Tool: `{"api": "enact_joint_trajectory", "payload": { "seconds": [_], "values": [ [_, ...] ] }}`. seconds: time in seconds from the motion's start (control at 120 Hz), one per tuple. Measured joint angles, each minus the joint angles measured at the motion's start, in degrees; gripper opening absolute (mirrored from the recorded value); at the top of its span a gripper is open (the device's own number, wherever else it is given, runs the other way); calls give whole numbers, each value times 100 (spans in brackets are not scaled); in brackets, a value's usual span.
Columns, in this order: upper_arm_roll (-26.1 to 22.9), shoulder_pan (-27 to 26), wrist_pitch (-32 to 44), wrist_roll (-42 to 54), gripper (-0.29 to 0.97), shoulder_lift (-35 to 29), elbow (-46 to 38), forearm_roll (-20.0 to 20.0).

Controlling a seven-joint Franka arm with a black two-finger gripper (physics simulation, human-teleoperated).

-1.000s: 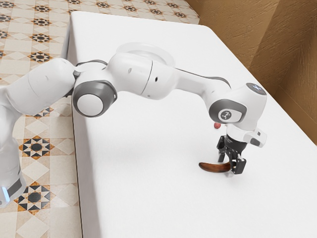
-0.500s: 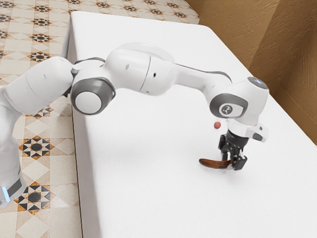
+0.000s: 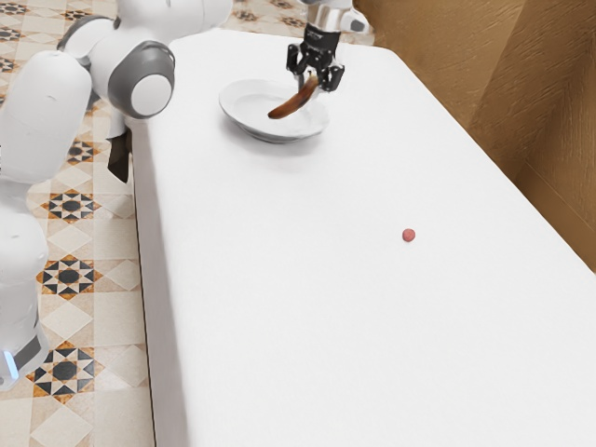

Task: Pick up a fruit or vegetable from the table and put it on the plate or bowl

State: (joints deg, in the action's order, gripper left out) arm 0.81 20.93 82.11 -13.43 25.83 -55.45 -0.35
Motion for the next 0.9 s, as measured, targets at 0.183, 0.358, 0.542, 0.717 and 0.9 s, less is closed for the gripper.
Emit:
{"api": "enact_joint_trajectory", "payload": {
  "seconds": [0.183, 0.358, 0.542, 0.717, 0.9],
  "values": [
    [-1, 1429, 144, 500, 16, 131, 9, -1],
    [-2, 2093, 746, 975, 15, 233, 30, 3],
    [-107, 2109, 1679, 1488, 15, 503, 278, -17],
    [-497, 2097, 2617, 1925, 15, 829, 303, -31],
    [-601, 2091, 3179, 2287, 35, 994, 311, -51]
  ]
}}
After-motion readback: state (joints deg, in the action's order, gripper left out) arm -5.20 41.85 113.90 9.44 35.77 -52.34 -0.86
